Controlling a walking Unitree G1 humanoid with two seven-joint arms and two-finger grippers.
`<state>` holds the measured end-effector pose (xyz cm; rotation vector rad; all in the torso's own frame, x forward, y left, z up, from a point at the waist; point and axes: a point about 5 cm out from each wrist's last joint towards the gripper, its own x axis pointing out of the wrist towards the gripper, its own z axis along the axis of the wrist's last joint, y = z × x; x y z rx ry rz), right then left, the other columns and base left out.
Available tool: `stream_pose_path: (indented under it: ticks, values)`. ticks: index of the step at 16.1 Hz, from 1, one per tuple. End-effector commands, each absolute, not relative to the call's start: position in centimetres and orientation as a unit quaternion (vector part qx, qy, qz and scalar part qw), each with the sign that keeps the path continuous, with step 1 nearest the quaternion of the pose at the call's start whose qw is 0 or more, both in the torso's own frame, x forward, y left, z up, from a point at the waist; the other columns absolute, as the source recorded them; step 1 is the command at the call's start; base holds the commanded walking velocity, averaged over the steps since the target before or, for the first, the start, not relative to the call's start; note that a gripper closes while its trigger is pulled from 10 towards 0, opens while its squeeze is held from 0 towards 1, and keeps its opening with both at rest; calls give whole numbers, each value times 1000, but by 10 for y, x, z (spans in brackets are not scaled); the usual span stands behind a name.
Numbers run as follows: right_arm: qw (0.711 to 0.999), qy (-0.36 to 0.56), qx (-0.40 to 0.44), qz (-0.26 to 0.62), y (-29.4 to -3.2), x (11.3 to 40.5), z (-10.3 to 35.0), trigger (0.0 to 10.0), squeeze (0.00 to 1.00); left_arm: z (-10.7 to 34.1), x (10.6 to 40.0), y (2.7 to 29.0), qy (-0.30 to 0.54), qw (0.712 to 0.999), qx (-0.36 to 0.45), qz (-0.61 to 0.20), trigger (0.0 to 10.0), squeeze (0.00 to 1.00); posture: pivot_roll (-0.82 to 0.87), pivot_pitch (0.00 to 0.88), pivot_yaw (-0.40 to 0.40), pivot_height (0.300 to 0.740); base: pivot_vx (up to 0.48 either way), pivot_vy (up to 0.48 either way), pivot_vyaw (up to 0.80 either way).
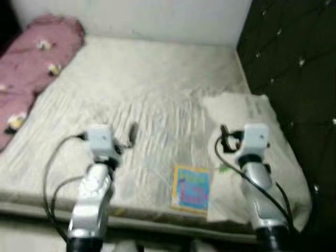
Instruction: Clean up the room
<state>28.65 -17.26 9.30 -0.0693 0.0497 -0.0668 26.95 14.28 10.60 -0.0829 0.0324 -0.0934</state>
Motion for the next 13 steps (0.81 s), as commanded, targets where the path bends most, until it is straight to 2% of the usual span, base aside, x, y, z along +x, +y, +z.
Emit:
stream_pose_path:
  ticks: [1,5,9,13]
  values:
    - [999,9,-29,-29,-166,289,100,10000,0,111,269,149,12,998,-34,-43,10000,0,18,0,-26,740,0,480,-800]
    - [999,10,-29,-30,-164,286,99,10000,0,110,268,149,20,998,-37,-46,10000,0,7,0,-11,740,0,480,-656]
    - [998,27,-36,-40,-170,278,91,10000,0,97,256,154,55,997,-30,-39,10000,0,2,0,2,740,0,480,0]
    - [999,9,-35,-31,-163,284,100,10000,0,101,265,152,58,997,-28,-31,10000,0,-1,0,0,740,0,480,0]
